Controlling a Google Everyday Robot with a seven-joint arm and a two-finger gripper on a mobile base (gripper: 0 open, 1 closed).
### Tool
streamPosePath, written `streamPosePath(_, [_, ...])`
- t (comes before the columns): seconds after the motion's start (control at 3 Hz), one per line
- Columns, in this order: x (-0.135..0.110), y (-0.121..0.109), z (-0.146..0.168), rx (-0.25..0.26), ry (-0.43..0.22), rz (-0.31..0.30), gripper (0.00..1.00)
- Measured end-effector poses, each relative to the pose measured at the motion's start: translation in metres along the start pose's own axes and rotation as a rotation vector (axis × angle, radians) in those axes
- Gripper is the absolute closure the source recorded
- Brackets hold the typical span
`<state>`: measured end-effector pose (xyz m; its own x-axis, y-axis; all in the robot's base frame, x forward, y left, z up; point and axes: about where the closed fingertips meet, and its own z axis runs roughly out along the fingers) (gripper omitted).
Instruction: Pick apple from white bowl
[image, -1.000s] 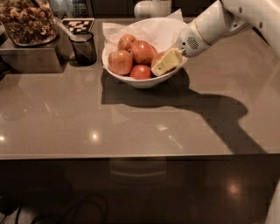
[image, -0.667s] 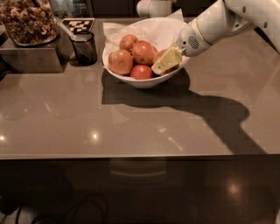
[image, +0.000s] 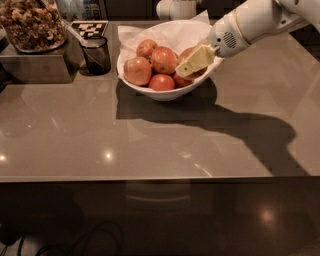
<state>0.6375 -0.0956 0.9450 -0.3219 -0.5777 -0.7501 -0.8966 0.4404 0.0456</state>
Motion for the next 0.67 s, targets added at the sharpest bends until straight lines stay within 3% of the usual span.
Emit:
streamPosePath(0.33, [-0.021, 0.022, -0.025, -0.096, -0.051, -0.066, 1.0])
streamPosePath(0.67, [-0.019, 0.052, -0.053, -0.202, -0.06, -0.099, 1.0])
